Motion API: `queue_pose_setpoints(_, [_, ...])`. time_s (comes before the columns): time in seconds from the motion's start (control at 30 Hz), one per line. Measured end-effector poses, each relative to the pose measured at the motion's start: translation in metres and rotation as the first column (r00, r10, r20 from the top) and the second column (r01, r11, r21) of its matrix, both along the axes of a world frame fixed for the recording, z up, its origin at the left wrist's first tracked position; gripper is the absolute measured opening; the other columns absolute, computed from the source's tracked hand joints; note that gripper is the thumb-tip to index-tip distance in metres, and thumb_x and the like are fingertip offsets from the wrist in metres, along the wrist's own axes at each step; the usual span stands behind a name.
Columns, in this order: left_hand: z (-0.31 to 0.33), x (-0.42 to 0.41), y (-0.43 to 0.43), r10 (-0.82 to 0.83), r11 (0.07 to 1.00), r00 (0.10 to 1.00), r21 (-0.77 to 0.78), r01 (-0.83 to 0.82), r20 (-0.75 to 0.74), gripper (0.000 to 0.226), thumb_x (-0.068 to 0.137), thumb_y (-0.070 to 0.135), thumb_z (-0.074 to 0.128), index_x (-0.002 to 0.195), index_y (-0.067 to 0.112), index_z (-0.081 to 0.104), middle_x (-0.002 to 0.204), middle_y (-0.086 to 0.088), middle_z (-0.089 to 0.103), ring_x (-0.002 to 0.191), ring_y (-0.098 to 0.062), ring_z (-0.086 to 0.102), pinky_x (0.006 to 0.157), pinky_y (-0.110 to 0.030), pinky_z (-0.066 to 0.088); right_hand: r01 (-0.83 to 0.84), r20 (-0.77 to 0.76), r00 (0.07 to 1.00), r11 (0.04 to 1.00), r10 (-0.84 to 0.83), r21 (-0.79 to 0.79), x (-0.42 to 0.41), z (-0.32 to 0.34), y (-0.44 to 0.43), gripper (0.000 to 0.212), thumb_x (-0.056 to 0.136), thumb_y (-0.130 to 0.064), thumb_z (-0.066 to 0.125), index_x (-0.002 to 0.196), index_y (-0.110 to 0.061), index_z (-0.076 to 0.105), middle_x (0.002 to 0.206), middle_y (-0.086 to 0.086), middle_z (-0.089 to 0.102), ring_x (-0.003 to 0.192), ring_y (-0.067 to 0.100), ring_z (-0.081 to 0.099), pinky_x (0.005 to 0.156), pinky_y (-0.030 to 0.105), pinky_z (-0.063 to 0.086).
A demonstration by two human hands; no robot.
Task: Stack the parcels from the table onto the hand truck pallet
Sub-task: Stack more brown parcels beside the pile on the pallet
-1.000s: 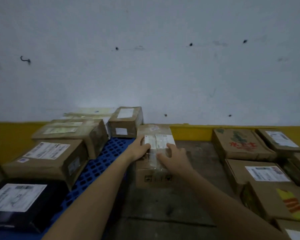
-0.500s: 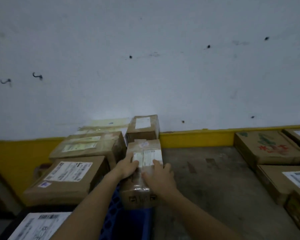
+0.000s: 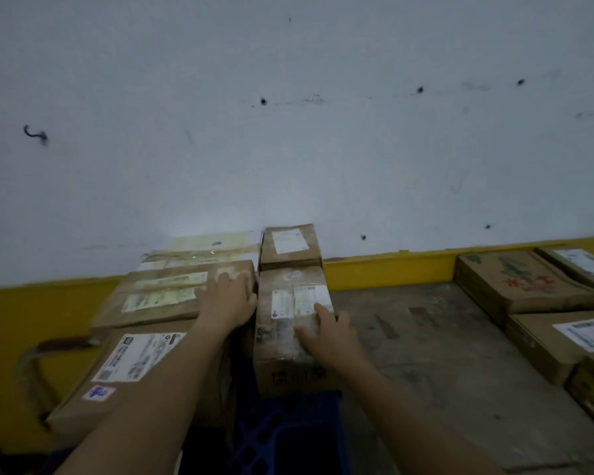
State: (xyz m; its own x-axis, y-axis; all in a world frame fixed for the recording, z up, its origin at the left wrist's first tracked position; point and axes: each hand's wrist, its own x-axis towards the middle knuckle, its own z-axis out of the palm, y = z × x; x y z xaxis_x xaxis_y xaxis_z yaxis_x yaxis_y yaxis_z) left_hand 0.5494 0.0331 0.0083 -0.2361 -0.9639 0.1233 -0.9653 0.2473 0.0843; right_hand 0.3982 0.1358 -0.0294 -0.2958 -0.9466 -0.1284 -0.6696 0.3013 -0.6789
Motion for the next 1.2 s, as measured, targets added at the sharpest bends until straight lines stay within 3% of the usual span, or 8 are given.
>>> queue_pose_setpoints(0.07, [-0.004,0.003,-0.002,0.001,0.999,1.0,0.051,0.0,-0.019,0.047,0.093,0.039,0.039,0.138,0.025,0.032,0.141,-0.014,0.035,0.133,-0.037,0.028,0.107,-0.051,0.029,0.009,-0.004,1.0,1.0,-0.009,0.001,0.003,0.0,-0.004,0.067,0.091,-0.053,0.042,0.147,-0.028,0.014,0.147,0.012,0.017,0.132,0.034,0.026,0.103,0.044,0.034])
queue_pose_setpoints(0.5, [0.0,0.004,-0.004,-0.018,0.995,0.995,0.097,0.027,-0.099,0.047,0.091,0.035,0.043,0.135,0.022,0.035,0.139,-0.014,0.035,0.13,-0.039,0.028,0.107,-0.049,0.031,0.014,-0.02,1.0,1.0,-0.014,0.008,0.005,-0.004,-0.011,0.067,0.092,-0.053,0.041,0.148,-0.029,0.013,0.147,0.013,0.017,0.132,0.035,0.027,0.105,0.045,0.035])
queue_pose_setpoints(0.67, [0.003,0.01,-0.004,-0.027,0.99,0.987,0.131,0.049,-0.16,0.042,0.095,0.042,0.035,0.134,0.027,0.038,0.147,-0.011,0.031,0.137,-0.036,0.023,0.107,-0.05,0.027,-0.022,-0.015,1.0,0.999,0.022,0.025,-0.001,-0.004,-0.012,0.067,0.092,-0.056,0.037,0.148,-0.029,0.013,0.148,0.013,0.019,0.133,0.035,0.03,0.107,0.045,0.034])
queue_pose_setpoints(0.83, [0.002,0.023,-0.001,-0.044,0.993,0.976,0.101,0.066,-0.212,0.049,0.098,0.041,0.028,0.145,0.029,0.028,0.158,-0.004,0.015,0.143,-0.035,0.014,0.114,-0.052,0.02,-0.001,0.024,1.0,1.0,0.001,-0.019,-0.004,0.002,-0.008,0.069,0.091,-0.059,0.037,0.149,-0.031,0.013,0.15,0.012,0.016,0.134,0.034,0.029,0.107,0.044,0.034])
queue_pose_setpoints(1.1, [0.018,0.012,0.017,-0.185,0.98,0.963,0.04,0.196,-0.198,0.046,0.098,0.037,0.029,0.14,0.019,0.037,0.151,-0.008,0.033,0.141,-0.031,0.024,0.113,-0.048,0.024,-0.036,-0.056,0.998,0.996,0.031,-0.083,-0.003,0.021,0.018,0.066,0.09,-0.058,0.04,0.147,-0.033,0.017,0.154,0.007,0.012,0.139,0.031,0.022,0.11,0.046,0.03])
queue_pose_setpoints(1.2, [0.023,0.001,0.027,-0.191,0.978,0.966,0.049,0.203,-0.176,0.051,0.099,0.038,0.029,0.145,0.017,0.029,0.154,-0.008,0.029,0.142,-0.03,0.024,0.116,-0.042,0.019,-0.05,-0.067,0.997,0.996,0.045,-0.07,-0.011,0.026,0.034,0.066,0.09,-0.058,0.04,0.147,-0.034,0.017,0.155,0.007,0.01,0.14,0.033,0.019,0.11,0.047,0.03])
